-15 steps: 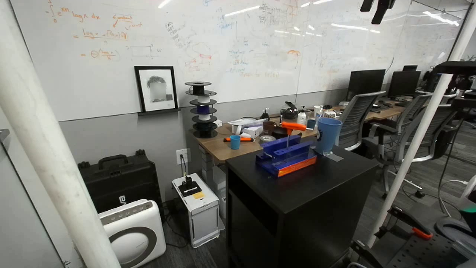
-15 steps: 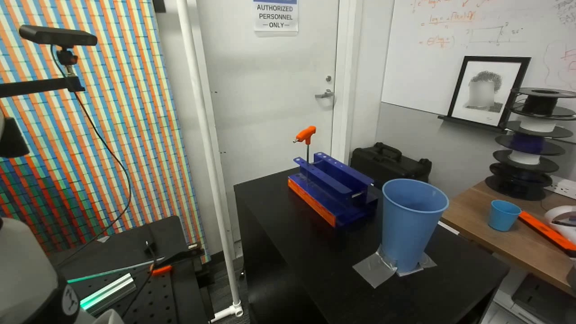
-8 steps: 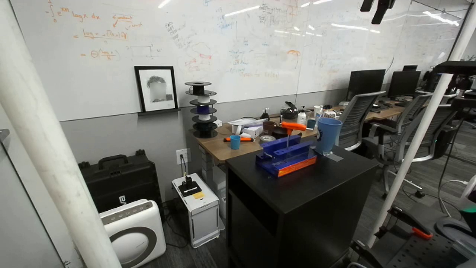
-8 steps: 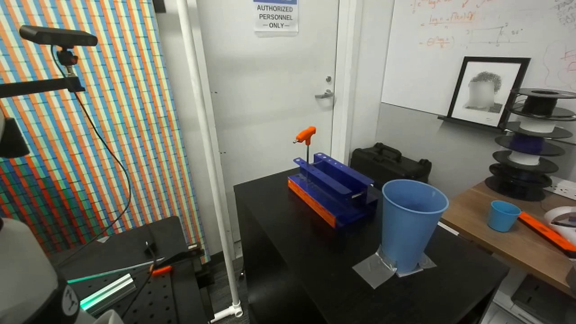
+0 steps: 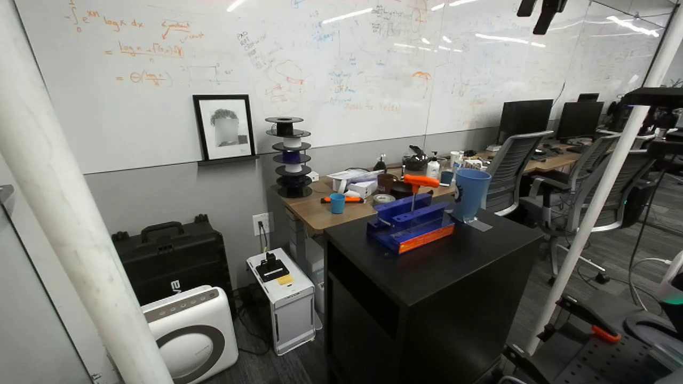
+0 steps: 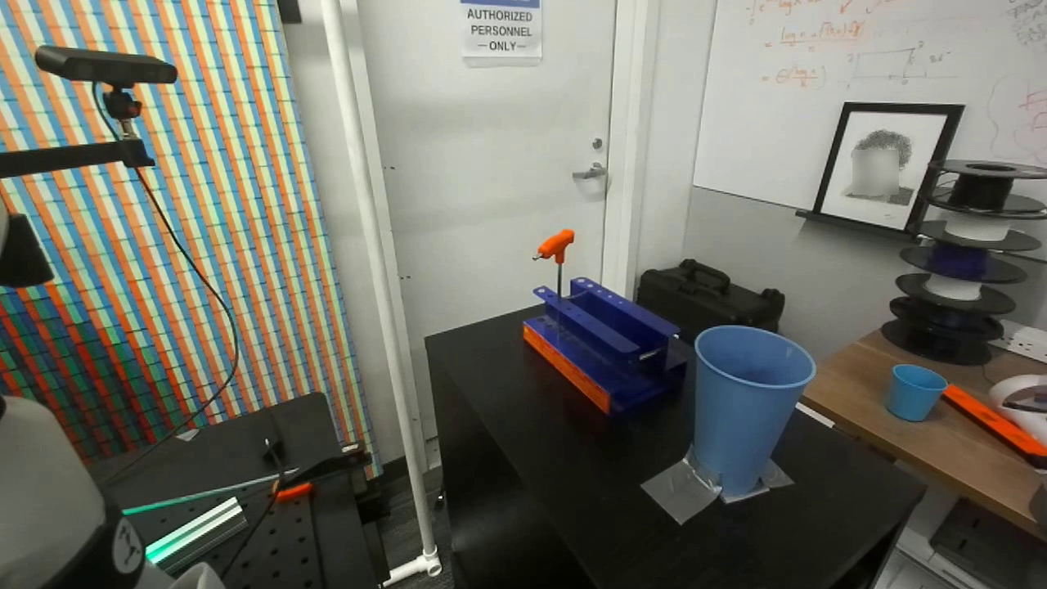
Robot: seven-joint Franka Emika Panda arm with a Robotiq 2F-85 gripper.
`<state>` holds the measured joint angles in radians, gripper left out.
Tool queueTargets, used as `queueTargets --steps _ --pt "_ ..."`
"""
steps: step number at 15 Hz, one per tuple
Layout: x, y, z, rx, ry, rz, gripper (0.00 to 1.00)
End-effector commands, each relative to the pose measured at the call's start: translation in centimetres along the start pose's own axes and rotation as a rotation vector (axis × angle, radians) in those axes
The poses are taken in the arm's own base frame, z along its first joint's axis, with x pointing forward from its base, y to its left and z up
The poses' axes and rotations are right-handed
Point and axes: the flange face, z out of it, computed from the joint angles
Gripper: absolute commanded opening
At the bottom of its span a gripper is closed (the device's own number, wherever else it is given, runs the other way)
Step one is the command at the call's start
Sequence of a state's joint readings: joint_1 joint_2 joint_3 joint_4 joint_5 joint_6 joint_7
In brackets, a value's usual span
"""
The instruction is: Pick the tool with the orange handle and put it in the cup
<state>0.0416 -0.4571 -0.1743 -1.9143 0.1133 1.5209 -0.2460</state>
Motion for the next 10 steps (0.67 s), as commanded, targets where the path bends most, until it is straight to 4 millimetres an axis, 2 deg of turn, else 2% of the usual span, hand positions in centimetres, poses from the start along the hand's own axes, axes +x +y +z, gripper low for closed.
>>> queueTargets --steps 1,10 --pt "0.04 0.02 -0.07 0.0 -0.001 0.0 1.0" --pt "0.24 0.07 0.06 -0.014 0.002 0.005 1.0"
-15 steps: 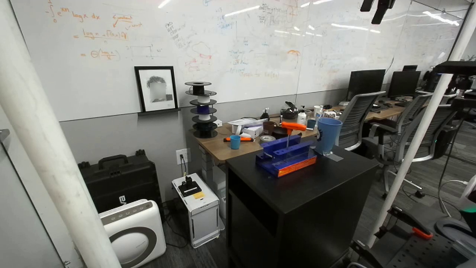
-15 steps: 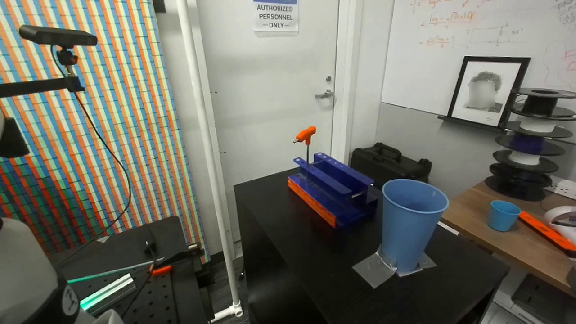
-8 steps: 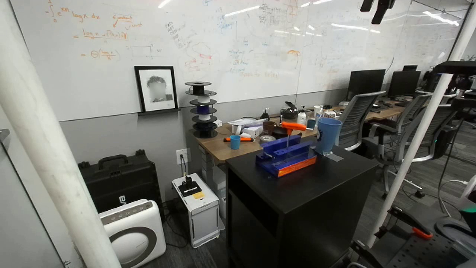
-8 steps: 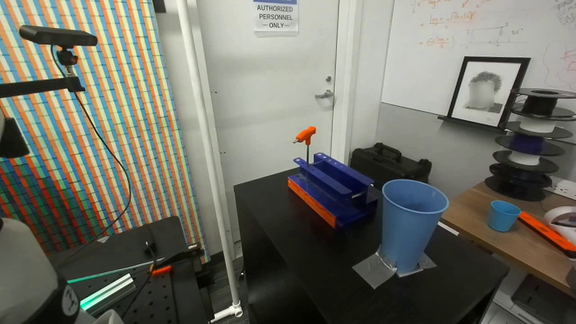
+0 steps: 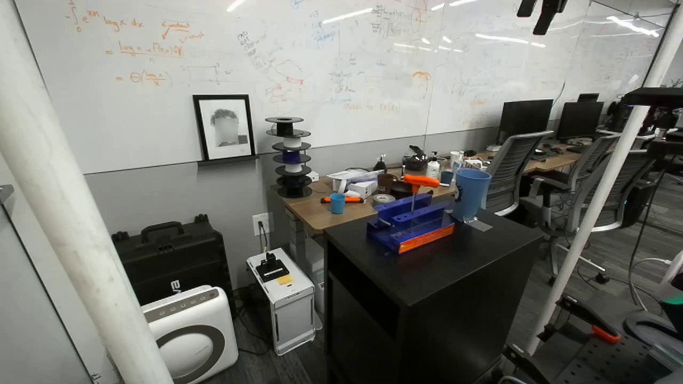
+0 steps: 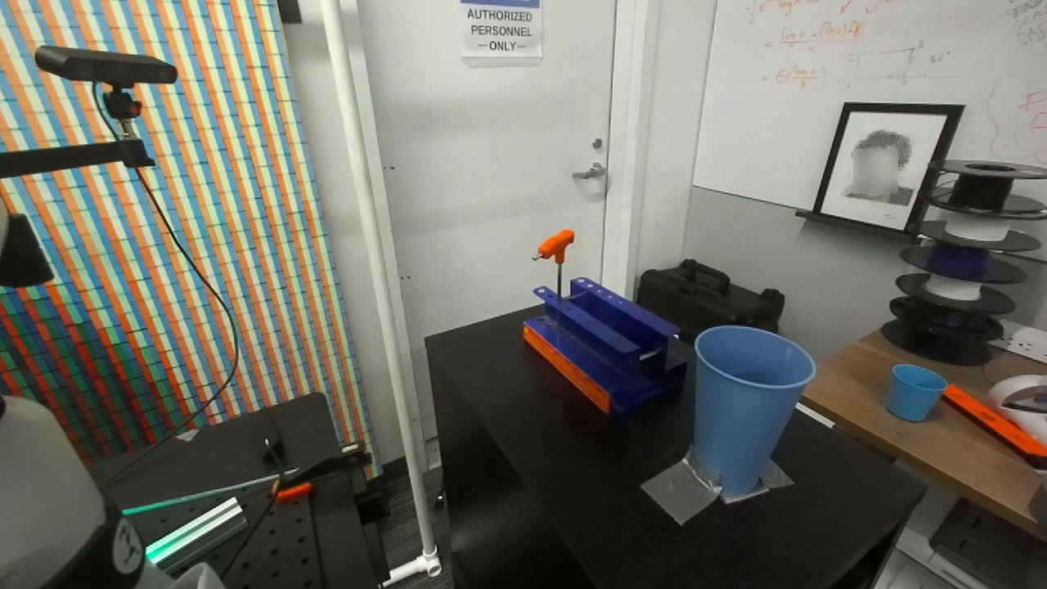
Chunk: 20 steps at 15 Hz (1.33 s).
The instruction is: Pick the tool with the orange handle and put it in the cup
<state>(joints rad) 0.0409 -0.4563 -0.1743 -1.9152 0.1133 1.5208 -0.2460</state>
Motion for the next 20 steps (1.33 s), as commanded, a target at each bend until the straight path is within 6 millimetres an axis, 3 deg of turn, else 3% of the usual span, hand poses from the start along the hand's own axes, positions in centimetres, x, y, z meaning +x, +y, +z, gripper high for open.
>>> queueTargets --steps 1,9,10,11,13,14,16,18,20 --pt "0.5 0.1 0.3 -0.016 -0.002 0.012 1.0" --pt "3.2 1.7 2.7 -0.024 -0.06 0.062 1.0" --pt "3.2 6.3 8.3 0.102 -0.133 -0.022 1.0" --pt "3.3 7.2 9.3 0.126 -0.149 -0.04 1.0" --pt "3.4 10.7 13.3 0.202 -0.225 -0.082 1.0" --pt "2.7 7.8 10.6 0.129 -0.19 -0.045 1.0" --pt "2.7 11.2 14.0 0.182 -0.24 -0.055 1.0" --pt "3.1 11.7 15.1 0.191 -0.256 -0.06 1.0" --pt "3.3 11.3 14.7 0.187 -0.25 -0.07 1.0"
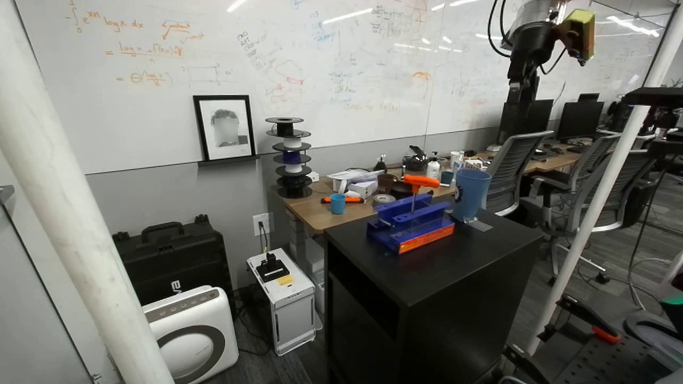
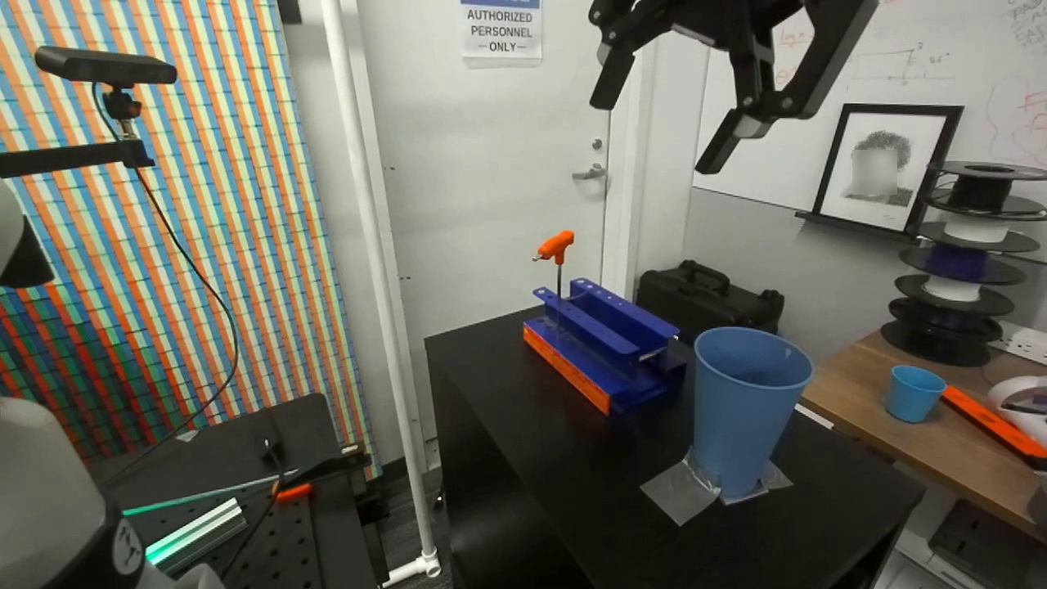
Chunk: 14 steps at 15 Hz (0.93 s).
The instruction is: Pick the tool with the orange handle and put it in the cup
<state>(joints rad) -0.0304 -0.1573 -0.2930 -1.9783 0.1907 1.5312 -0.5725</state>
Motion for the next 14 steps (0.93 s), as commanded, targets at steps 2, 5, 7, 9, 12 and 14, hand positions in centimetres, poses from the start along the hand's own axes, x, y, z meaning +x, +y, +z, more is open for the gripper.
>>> queueTargets --steps 2,5,7,9,12,14 --pt "0.0 -0.2 -0.4 -0.003 0.005 -0.004 1.0" --pt "4.1 -2.0 0.2 -0.13 -0.01 0.108 1.0" --pt "7.2 -4.6 1.0 -0.186 -0.015 0.108 1.0" --pt "10.6 -7.6 2.2 -0.24 0.009 0.071 1.0" --pt "15.0 -12.2 4.3 -0.308 0.048 -0.008 1.0" --pt "17.0 -14.7 6.3 -0.328 0.05 -0.058 1.0"
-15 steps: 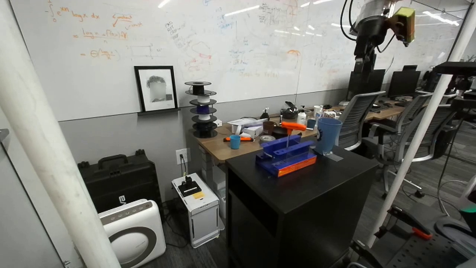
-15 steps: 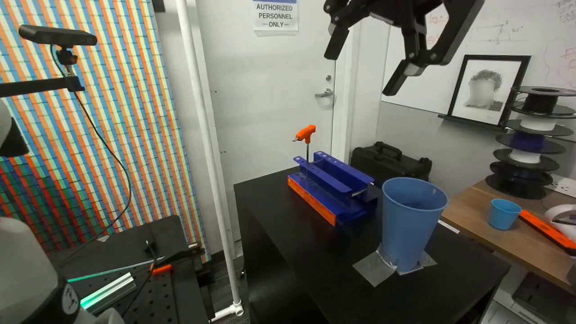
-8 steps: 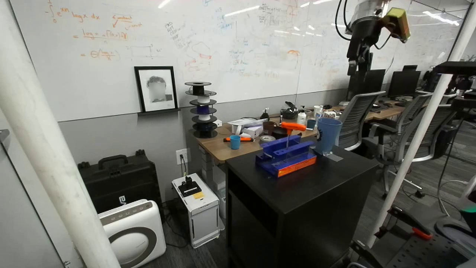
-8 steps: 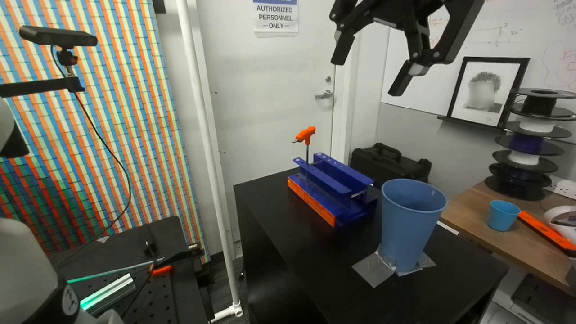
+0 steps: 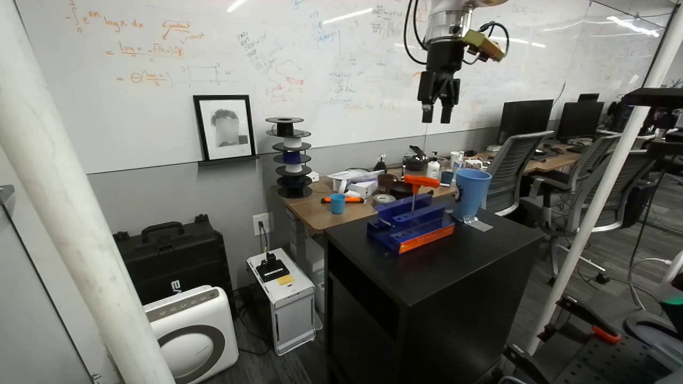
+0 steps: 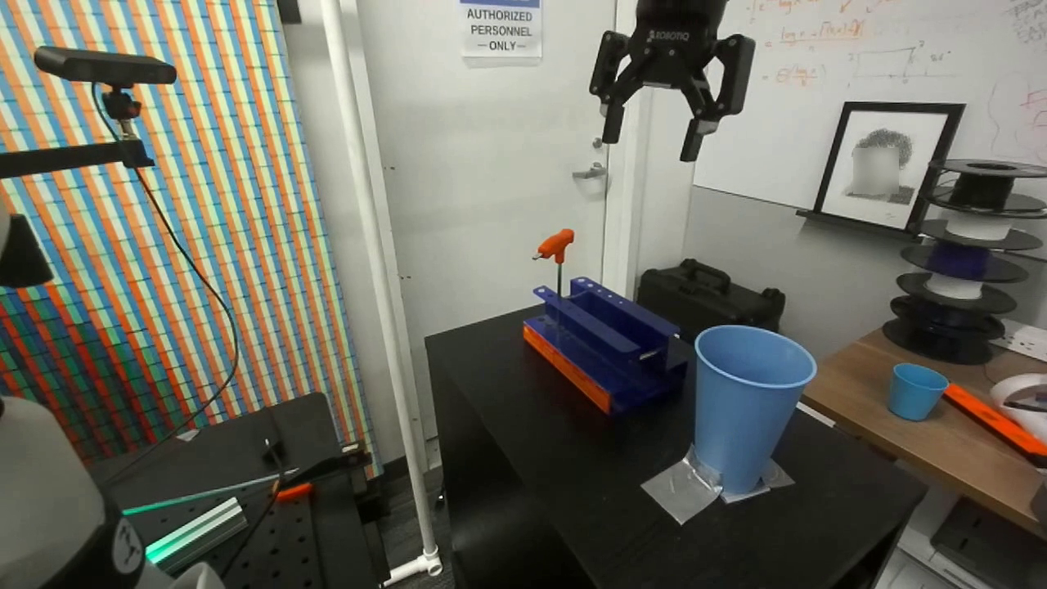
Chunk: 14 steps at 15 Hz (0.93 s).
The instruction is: Pick the tool with the orange handle and put it in the cup
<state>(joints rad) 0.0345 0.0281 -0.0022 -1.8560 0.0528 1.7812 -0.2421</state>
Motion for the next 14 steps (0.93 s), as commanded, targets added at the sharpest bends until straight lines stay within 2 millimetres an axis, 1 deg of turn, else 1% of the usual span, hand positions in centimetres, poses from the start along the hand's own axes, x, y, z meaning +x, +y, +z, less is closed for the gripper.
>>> queueTargets --steps 1,3,6,8,11,14 --pt "3.7 -4.3 1.0 -0.053 0.026 -0.072 1.0" --pt "4.4 -6.8 2.1 -0.072 0.018 -0.126 1.0" --pt "4.3 -10.2 3.6 -0.096 -0.005 -0.197 1.0" --pt "4.1 -12.0 4.6 -0.135 -0.022 -0.234 1.0" --pt "3.1 -14.0 6.3 -0.165 -0.06 -0.26 1.0" --pt "1.9 -14.8 8.2 -0.182 -0.098 -0.261 1.0"
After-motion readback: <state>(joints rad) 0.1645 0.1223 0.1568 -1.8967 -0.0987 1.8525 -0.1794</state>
